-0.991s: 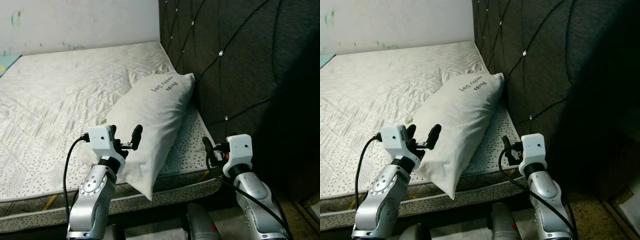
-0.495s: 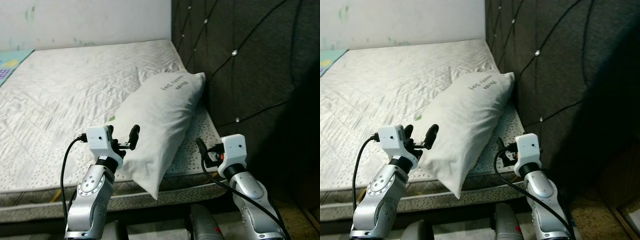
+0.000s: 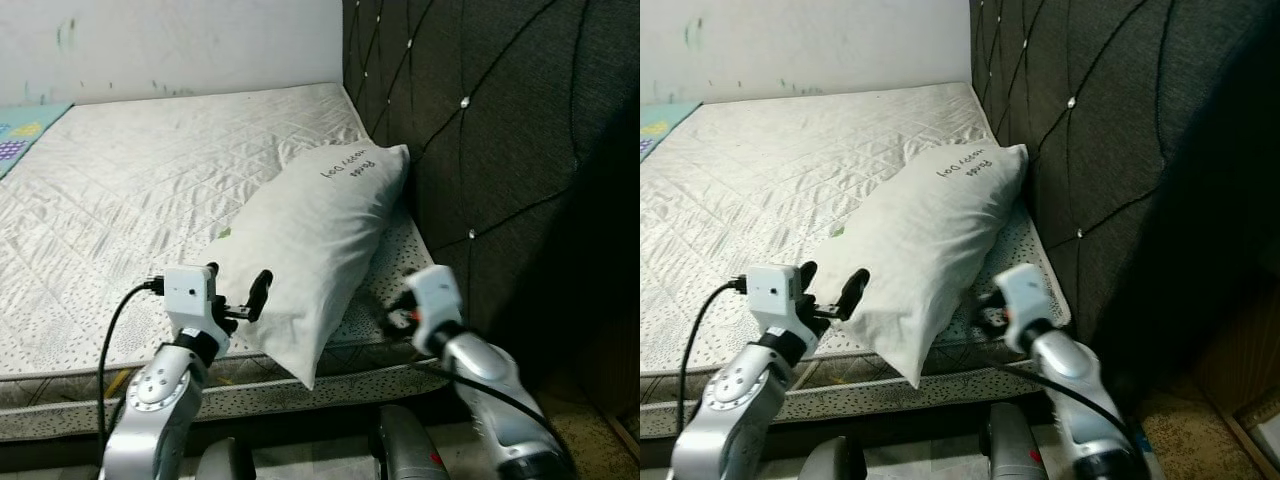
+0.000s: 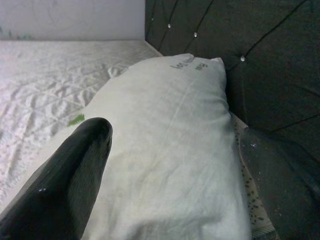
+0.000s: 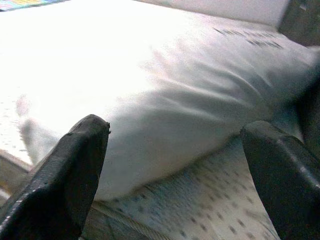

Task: Clean up the room

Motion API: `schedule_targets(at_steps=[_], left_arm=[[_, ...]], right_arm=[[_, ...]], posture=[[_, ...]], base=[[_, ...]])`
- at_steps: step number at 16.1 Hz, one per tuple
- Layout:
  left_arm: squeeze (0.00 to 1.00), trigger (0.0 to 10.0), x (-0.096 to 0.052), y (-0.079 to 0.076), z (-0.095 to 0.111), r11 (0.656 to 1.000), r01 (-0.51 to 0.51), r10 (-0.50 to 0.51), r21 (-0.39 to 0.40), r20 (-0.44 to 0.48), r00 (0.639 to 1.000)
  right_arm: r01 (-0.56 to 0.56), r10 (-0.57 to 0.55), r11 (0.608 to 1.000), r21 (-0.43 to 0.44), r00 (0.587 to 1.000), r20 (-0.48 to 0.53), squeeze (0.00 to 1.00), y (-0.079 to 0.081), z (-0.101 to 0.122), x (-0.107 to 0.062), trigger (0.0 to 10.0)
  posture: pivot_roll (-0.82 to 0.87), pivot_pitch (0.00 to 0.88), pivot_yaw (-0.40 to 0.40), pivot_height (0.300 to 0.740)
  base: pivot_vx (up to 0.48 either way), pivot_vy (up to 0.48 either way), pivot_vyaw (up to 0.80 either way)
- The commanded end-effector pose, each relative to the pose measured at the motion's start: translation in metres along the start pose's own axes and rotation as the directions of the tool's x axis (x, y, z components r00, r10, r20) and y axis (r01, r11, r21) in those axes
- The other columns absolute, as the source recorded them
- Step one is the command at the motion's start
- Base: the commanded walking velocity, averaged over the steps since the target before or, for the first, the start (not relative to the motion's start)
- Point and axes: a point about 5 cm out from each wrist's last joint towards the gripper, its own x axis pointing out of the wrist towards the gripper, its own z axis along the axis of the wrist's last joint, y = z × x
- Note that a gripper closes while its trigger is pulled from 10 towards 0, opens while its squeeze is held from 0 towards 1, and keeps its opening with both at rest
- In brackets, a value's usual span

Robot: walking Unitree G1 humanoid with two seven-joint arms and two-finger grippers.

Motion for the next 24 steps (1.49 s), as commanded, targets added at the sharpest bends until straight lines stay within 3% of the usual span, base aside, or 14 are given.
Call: schedule_targets(at_steps=[1, 6, 11, 13, 16, 18, 21, 24], left_arm=[[0.0, 10.0, -0.002, 0.0, 0.003, 1.0, 0.018, -0.018, 0.02, 0.0, 1.0], [0.0, 10.0, -0.003, -0.001, 0.011, 0.999, -0.001, 0.0, 0.037, 0.019, 1.0], [0.0, 10.0, -0.008, -0.009, 0.016, 0.978, 0.053, -0.056, 0.203, 0.005, 0.998], [0.0, 10.0, -0.013, -0.005, 0.017, 0.985, 0.004, -0.004, 0.172, -0.005, 1.0], [0.0, 10.0, -0.019, 0.002, 0.019, 0.986, -0.054, 0.055, 0.159, -0.005, 0.998], [0.0, 10.0, -0.021, 0.002, 0.019, 0.986, -0.058, 0.06, 0.157, -0.006, 0.998], [0.0, 10.0, -0.024, -0.007, 0.019, 0.993, 0.024, -0.021, 0.114, -0.025, 0.999], [0.0, 10.0, -0.022, -0.012, 0.021, 0.99, 0.068, -0.065, 0.125, -0.032, 0.997]], right_arm=[[-0.035, 0.035, 0.999, -0.021, 0.999, 0.028, 0.0, 0.006, 0.007, 0.008, 10.0], [-0.039, 0.038, 0.999, 0.008, 0.999, 0.027, 0.0, 0.018, 0.01, 0.022, 10.0], [0.094, -0.092, 0.996, 0.002, 0.978, -0.188, 0.0, 0.01, -0.012, 0.044, 10.0], [0.159, -0.142, 0.986, 0.046, 0.957, -0.253, 0.0, 0.008, -0.015, 0.054, 10.0], [0.169, -0.139, 0.982, 0.082, 0.947, -0.29, 0.0, 0.011, -0.015, 0.061, 10.0], [0.155, -0.107, 0.98, 0.125, 0.94, -0.323, 0.0, 0.019, -0.017, 0.064, 10.0], [0.121, -0.043, 0.971, 0.205, 0.936, -0.35, 0.0, 0.04, -0.018, 0.071, 10.0], [0.146, -0.028, 0.939, 0.313, 0.936, -0.351, 0.0, 0.063, -0.007, 0.085, 10.0]], posture=[[-0.14, 0.0, 0.065, 0.587], [-0.11, 0.01, 0.067, 0.587], [-0.06, 0.023, 0.073, 0.587], [-0.04, 0.03, 0.073, 0.587], [-0.02, 0.036, 0.065, 0.587], [-0.01, 0.036, 0.062, 0.587], [-0.01, 0.033, 0.072, 0.587], [-0.01, 0.028, 0.075, 0.587]], base=[[0.0, 0.0, 0.8], [0.0, 0.0, 0.34], [0.0, 0.0, 0.0], [0.0, 0.0, 0.0], [0.0, 0.0, 0.0], [0.0, 0.0, 0.0], [0.0, 0.0, 0.0], [0.0, 0.0, 0.0]])
